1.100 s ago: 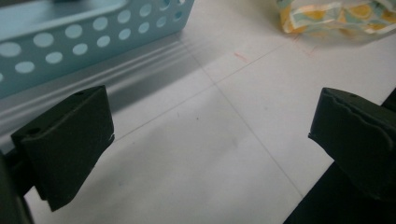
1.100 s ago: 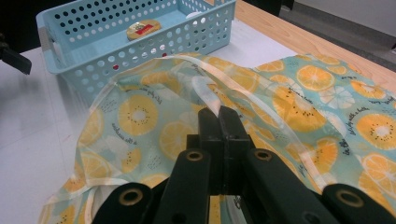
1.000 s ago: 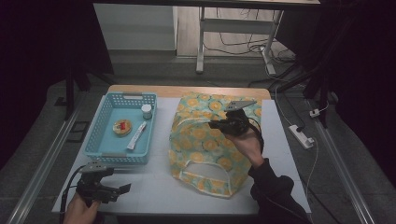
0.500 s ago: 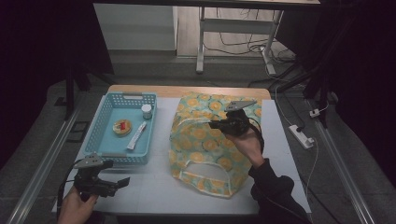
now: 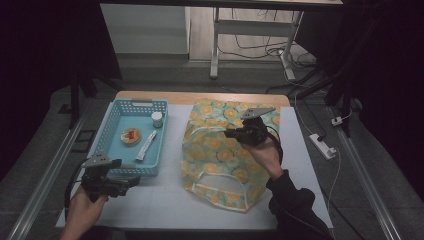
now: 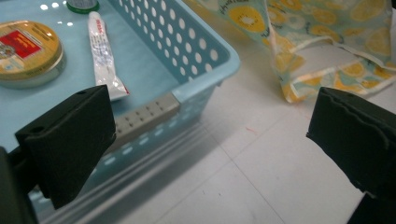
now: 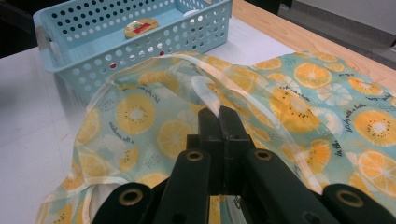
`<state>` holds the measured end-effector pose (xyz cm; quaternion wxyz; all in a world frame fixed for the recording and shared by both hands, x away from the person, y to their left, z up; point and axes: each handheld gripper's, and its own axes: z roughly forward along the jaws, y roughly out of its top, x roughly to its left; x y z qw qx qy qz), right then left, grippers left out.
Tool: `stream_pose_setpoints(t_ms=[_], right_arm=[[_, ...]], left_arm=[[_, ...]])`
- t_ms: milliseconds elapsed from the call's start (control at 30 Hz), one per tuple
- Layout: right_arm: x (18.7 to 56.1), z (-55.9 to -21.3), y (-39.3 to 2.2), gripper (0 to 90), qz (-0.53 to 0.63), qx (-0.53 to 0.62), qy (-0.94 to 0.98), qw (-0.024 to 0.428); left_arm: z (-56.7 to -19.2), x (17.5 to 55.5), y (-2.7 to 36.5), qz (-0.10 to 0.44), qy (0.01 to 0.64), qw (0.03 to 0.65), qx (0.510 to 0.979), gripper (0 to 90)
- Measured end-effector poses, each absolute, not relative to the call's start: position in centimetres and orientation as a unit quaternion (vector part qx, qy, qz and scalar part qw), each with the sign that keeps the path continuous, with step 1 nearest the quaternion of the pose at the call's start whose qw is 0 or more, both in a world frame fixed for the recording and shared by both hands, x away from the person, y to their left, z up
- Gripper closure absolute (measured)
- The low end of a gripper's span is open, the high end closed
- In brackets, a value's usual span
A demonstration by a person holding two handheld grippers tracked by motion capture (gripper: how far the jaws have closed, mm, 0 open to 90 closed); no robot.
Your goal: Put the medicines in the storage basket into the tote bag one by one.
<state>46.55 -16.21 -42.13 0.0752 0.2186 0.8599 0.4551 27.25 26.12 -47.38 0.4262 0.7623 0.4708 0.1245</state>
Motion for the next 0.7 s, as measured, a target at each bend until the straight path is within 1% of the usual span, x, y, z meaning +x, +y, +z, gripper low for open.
stream_pose_setpoints(t_ms=[100, 233, 700], right_arm=[[46.5, -42.1, -16.2, 90.0, 0.456, 0.219, 0.860, 0.075], [46.5, -42.2, -16.1, 90.0, 0.454, 0.217, 0.861, 0.074], [46.6, -42.2, -16.2, 90.0, 0.456, 0.218, 0.860, 0.074]], left_arm=[[-47.4, 27.9, 26.2, 0.133, 0.479, 0.419, 0.759, 0.7], [-47.4, 28.9, 26.5, 0.127, 0.484, 0.420, 0.757, 0.8], [-46.7, 32.5, 26.6, 0.132, 0.497, 0.394, 0.762, 0.3]])
